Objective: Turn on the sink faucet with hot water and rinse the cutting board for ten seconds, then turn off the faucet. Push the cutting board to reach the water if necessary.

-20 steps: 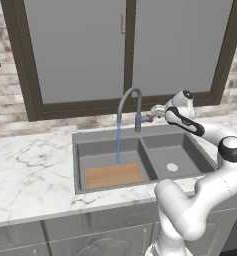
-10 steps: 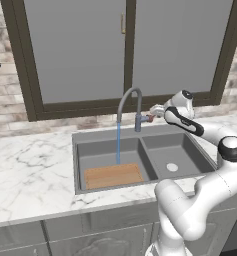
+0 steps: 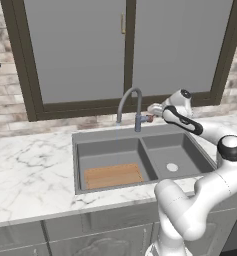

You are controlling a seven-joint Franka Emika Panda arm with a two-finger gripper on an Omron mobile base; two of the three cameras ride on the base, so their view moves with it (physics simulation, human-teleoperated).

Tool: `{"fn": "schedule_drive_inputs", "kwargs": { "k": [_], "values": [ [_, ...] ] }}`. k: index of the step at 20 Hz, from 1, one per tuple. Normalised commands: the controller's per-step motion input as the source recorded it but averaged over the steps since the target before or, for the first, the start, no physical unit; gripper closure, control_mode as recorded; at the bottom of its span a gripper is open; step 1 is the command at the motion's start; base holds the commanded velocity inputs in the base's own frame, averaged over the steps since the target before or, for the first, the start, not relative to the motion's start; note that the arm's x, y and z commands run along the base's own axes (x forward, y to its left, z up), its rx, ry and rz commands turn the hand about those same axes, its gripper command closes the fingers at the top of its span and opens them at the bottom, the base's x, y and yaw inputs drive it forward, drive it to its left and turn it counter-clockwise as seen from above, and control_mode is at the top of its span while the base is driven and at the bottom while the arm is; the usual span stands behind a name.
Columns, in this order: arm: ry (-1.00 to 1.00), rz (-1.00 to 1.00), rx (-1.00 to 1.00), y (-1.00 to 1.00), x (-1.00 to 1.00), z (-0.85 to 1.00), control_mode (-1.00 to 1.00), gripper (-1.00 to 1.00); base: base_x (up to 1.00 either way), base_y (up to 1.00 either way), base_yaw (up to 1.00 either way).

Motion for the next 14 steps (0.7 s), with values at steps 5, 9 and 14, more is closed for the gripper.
{"fn": "schedule_drive_inputs", "kwargs": {
  "k": [5, 9, 14],
  "values": [
    [0.01, 0.00, -0.01, 0.60, 0.00, -0.30, -1.00, -1.00, 0.00, 0.00, 0.00],
    [0.00, 0.01, 0.00, 0.18, 0.00, -0.03, -1.00, -1.00, 0.00, 0.00, 0.00],
    [0.00, 0.00, 0.00, 0.02, 0.00, 0.00, -1.00, -1.00, 0.00, 0.00, 0.00]
  ]
}}
